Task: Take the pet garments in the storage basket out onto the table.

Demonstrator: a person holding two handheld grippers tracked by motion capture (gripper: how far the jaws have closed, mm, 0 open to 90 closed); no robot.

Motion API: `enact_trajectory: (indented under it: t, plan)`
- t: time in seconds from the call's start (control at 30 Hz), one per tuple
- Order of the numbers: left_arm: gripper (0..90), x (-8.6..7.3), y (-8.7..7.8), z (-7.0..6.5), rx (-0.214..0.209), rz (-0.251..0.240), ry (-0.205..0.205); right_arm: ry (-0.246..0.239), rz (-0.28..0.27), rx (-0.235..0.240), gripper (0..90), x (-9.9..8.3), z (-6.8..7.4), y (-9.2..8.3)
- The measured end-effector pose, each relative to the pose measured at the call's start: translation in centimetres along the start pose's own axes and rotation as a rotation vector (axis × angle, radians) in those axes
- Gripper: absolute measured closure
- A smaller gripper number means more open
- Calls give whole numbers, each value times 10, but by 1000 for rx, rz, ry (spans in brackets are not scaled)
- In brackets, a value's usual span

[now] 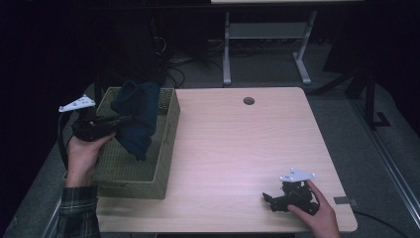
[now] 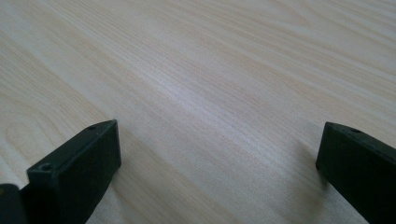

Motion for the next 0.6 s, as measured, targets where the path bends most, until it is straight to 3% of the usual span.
enact_trajectory:
  t: [0.37,0.6]
  plan:
    - [704,21,-4,-25,-74,-62,29,-1,-2,-1,0,0,0,0]
    - [708,31,7,-47,-121,-80,53,2,-2,-1,0,1,0,1]
Point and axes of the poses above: each handheld gripper's, and its own axes: y roughly forward along the jaws, x roughly out of its top, z roughly to its left, the point moved 2 cm from there along y, roughly forward along the jaws, and after that the axes turned 9 degrees about x, right-handed, at the moved point
